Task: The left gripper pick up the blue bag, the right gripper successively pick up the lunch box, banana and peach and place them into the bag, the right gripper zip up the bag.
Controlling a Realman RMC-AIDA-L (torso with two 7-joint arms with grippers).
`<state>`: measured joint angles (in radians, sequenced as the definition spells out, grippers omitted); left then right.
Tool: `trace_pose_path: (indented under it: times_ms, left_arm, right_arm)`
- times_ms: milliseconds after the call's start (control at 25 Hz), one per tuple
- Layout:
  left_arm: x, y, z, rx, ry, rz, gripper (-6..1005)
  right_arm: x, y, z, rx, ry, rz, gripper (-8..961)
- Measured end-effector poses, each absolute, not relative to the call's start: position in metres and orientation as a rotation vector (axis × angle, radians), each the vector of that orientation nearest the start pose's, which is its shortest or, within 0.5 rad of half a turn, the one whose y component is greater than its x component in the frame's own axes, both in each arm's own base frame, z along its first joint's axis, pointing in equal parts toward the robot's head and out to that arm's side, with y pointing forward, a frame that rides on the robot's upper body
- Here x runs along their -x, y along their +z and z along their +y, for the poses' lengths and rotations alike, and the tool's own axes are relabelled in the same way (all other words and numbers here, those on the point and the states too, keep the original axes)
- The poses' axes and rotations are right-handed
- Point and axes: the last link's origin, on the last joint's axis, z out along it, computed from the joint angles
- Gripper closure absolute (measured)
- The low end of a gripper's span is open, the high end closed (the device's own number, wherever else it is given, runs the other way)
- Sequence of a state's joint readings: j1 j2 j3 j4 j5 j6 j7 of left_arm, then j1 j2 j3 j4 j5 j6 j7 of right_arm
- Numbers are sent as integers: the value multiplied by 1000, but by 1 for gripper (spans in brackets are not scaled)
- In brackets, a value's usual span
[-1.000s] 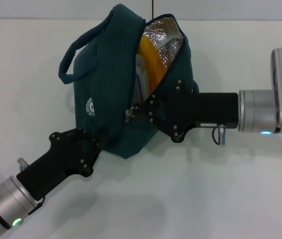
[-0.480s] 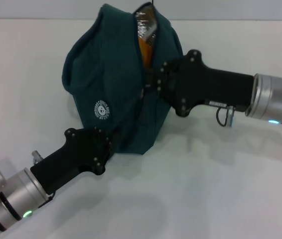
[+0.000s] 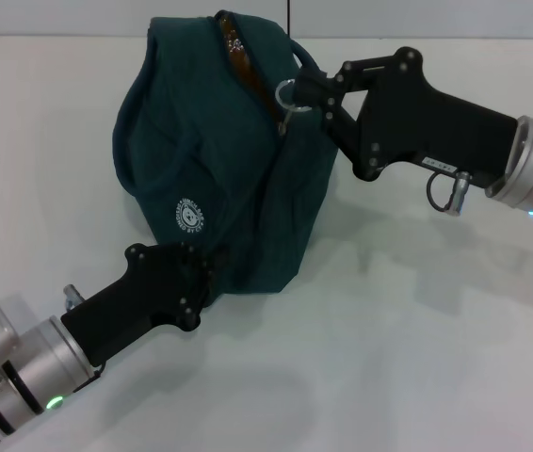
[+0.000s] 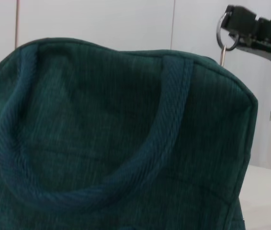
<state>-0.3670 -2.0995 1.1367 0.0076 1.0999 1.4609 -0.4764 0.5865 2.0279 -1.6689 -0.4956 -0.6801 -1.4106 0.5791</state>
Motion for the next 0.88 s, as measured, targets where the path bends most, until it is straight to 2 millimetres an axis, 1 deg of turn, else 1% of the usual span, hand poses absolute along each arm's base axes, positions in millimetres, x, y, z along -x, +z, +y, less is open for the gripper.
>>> trace_pose_path:
  times_ms: [120, 400, 600, 720, 880]
  left_arm:
    - [305, -77, 240, 2307, -916, -475, 922]
    - [289, -73, 237, 2292, -1042, -422, 910]
    - [281, -71, 246, 2270, -1084, -411, 901]
    - [276, -70, 251, 2250, -1116, -418, 792]
    - [269, -66, 250, 2241, -1184, -408, 646]
  right_arm:
    - [-156, -37, 341, 2383, 1219, -269, 934]
    - [-157, -41, 337, 2399, 1205, -288, 935]
    - [-157, -45, 334, 2412, 1202, -299, 935]
    - [-157, -47, 333, 2409, 1210, -290, 935]
    - [-158, -49, 332, 2413, 1200, -294, 936]
